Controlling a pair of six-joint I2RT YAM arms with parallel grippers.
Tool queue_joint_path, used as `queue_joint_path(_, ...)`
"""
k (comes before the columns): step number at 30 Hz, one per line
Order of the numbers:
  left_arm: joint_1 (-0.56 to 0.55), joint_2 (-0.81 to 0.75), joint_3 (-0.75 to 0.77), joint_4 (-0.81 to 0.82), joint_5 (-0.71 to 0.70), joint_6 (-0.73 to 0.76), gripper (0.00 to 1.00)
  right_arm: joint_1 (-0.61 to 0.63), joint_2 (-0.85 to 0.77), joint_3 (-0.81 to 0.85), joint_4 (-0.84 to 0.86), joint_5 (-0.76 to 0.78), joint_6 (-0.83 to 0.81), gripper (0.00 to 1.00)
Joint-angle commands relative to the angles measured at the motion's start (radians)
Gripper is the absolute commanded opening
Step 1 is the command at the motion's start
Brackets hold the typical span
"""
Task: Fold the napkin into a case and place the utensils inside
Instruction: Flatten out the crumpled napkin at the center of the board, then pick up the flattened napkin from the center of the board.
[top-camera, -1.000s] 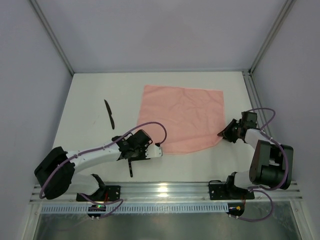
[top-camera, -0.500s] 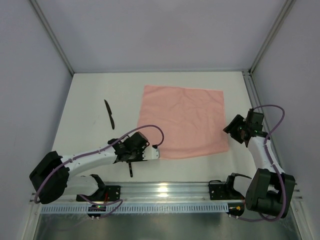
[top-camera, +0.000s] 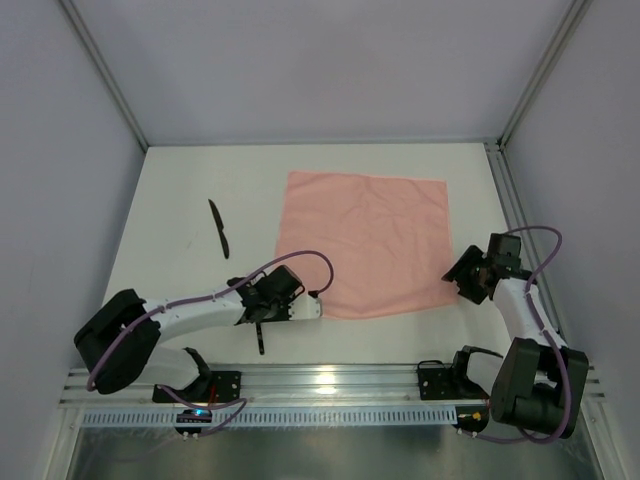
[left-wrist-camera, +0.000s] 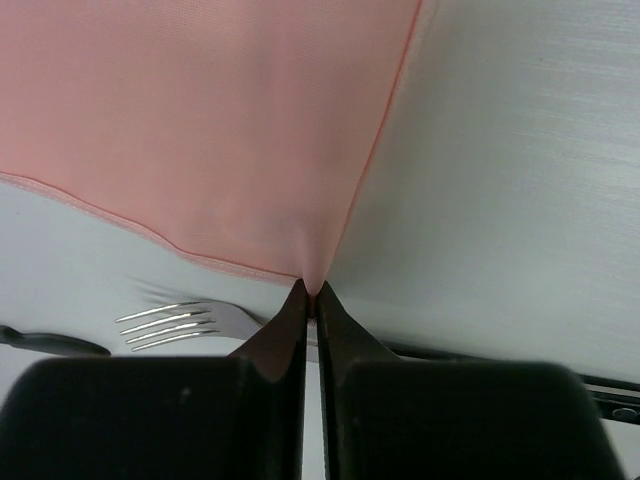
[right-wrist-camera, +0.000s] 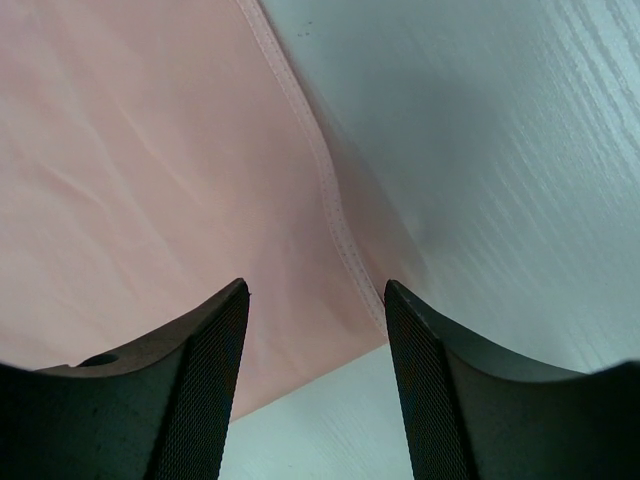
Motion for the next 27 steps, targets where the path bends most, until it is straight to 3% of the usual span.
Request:
queue_joint_path(1,0.000,0.023,-0.022,0.032,0.039,-0.024,0.01,-0.003,0.026,-0.004,-0.043,0.000,0.041,0.61)
queue_joint_path(6,0.000,-0.015,-0.022,0.075,0.001,-0.058,0.00,-0.003,0.041,-0.034,-0.014,-0.033,0.059,0.56)
queue_joint_path(11,0.002,-0.096,-0.017,0.104,-0.053,-0.110,0.00,-0.003,0.066,-0.036,0.000,-0.062,0.047,0.34)
queue_joint_path(13,0.002,-0.123,-0.016,0.109,-0.075,-0.124,0.00,-0.003,0.061,-0.036,-0.008,-0.056,0.050,0.35)
queue_joint_path(15,0.002,-0.149,-0.013,0.109,-0.094,-0.139,0.00,-0.001,0.047,-0.028,-0.035,-0.029,0.053,0.47)
queue_joint_path(20,0.018,-0.178,-0.007,0.106,-0.144,-0.152,0.00,-0.003,-0.092,-0.008,-0.124,0.054,0.067,0.54)
queue_joint_path(27,0.055,-0.228,-0.008,0.104,-0.105,-0.176,0.00,-0.003,-0.235,-0.151,-0.111,0.026,0.166,0.56)
